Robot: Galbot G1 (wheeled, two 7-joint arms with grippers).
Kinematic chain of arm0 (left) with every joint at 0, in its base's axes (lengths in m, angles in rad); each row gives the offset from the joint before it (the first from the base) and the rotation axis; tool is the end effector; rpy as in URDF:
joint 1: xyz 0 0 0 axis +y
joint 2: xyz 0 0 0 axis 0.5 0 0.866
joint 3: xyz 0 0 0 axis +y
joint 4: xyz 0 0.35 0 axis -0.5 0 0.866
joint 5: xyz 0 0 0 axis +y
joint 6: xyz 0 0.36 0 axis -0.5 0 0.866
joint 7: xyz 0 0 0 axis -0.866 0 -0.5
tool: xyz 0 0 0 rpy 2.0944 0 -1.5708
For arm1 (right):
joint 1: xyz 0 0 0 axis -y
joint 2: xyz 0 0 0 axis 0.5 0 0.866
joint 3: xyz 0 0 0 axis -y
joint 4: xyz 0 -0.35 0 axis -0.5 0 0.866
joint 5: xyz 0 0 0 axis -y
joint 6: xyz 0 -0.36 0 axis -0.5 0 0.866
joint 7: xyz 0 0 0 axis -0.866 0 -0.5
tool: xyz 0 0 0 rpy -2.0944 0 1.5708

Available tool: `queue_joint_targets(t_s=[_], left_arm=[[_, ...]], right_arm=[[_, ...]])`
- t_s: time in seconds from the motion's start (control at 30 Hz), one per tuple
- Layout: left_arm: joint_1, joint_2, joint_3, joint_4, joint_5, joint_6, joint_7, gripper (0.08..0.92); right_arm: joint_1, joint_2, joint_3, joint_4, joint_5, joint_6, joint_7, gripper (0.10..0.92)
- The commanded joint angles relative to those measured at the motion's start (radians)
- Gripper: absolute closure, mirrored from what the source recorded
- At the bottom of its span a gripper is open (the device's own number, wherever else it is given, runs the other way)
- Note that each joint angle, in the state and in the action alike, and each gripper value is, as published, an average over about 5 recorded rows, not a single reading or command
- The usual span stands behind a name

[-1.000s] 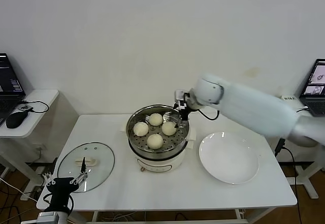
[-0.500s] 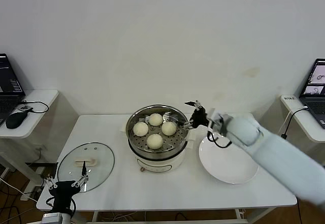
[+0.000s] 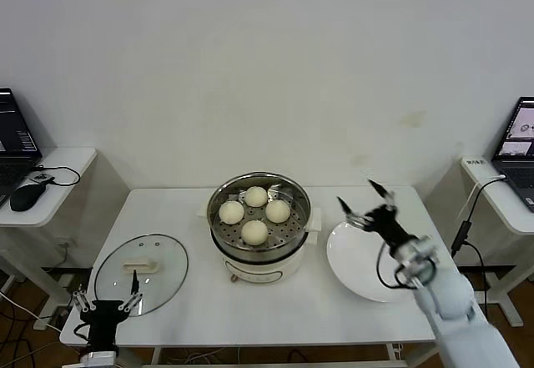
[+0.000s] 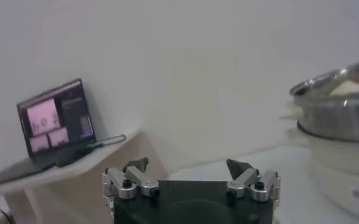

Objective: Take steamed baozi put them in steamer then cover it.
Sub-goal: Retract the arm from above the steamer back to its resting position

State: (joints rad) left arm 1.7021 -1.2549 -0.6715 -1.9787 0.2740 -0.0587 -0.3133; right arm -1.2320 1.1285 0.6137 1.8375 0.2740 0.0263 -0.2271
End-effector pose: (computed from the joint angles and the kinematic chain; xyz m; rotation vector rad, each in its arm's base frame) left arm 0.1485 0.1107 -0.3433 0.3334 -2.9080 -0.9610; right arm 0.3001 -0.1374 -0.2771 -0.3855 3.0009 -0.2879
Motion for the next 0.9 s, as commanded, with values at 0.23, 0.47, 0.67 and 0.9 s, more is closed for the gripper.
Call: queue_joint_targets(t_s=[0.23,0.47,0.67,0.9], left_arm=[[0.056,0.098,-0.061,0.183,0.913,-0.122,-0.007,0.177],[-0.083,0.116,-0.048,0.295,0.993,-0.127,-0.006,0.177],[-0.203,0.160,-0.021,0.414,1.012,-0.102,0.013,0.177],[-0.297,0.190,0.009,0.488,1.011,-0.082,0.019,0.177]], right_arm=[[-0.361,0.264,0.292,0.001,-0.091,0.130,0.005,0.203],[-0.359,0.258,0.299,-0.008,-0.087,0.129,0.013,0.203],[-0.373,0.270,0.308,-0.009,-0.090,0.134,0.016,0.202],[-0.399,0.272,0.318,-0.024,-0.093,0.145,0.016,0.203]])
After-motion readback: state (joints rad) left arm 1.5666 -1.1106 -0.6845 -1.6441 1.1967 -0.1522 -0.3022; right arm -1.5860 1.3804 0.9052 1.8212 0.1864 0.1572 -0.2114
